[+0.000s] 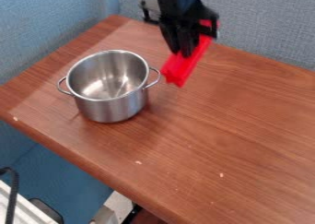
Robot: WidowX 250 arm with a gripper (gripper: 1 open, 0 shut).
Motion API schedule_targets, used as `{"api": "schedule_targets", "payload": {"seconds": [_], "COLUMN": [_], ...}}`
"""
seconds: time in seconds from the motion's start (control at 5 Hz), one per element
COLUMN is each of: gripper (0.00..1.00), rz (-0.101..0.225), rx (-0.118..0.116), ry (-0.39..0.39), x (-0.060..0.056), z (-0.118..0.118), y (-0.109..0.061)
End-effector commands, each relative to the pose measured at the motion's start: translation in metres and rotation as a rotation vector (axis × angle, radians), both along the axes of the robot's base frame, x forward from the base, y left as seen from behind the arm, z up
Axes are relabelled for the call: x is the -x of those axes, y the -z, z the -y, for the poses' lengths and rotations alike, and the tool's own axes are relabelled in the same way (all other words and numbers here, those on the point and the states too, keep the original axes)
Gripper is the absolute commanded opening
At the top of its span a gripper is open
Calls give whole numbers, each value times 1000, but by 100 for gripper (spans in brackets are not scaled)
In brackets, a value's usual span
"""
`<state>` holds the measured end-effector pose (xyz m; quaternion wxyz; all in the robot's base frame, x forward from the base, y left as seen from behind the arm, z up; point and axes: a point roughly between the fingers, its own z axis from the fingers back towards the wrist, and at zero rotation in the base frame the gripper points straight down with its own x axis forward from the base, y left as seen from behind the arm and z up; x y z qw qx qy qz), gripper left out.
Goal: Move the red object from the metal pot to the table
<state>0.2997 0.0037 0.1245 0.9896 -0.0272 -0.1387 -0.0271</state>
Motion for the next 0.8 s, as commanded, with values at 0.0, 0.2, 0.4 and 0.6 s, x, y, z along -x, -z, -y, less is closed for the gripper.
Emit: {"api": "schedule_targets", "payload": {"seconds": [0.0,0.2,0.4,0.6], "gripper": [0,0,0,0], "rz": [57,30,31,42], "rx": [-7,-32,-56,-65], "ry": [55,100,107,85], "x": [8,20,23,17], "z": [9,18,23,21], "y": [-12,2,24,30]}}
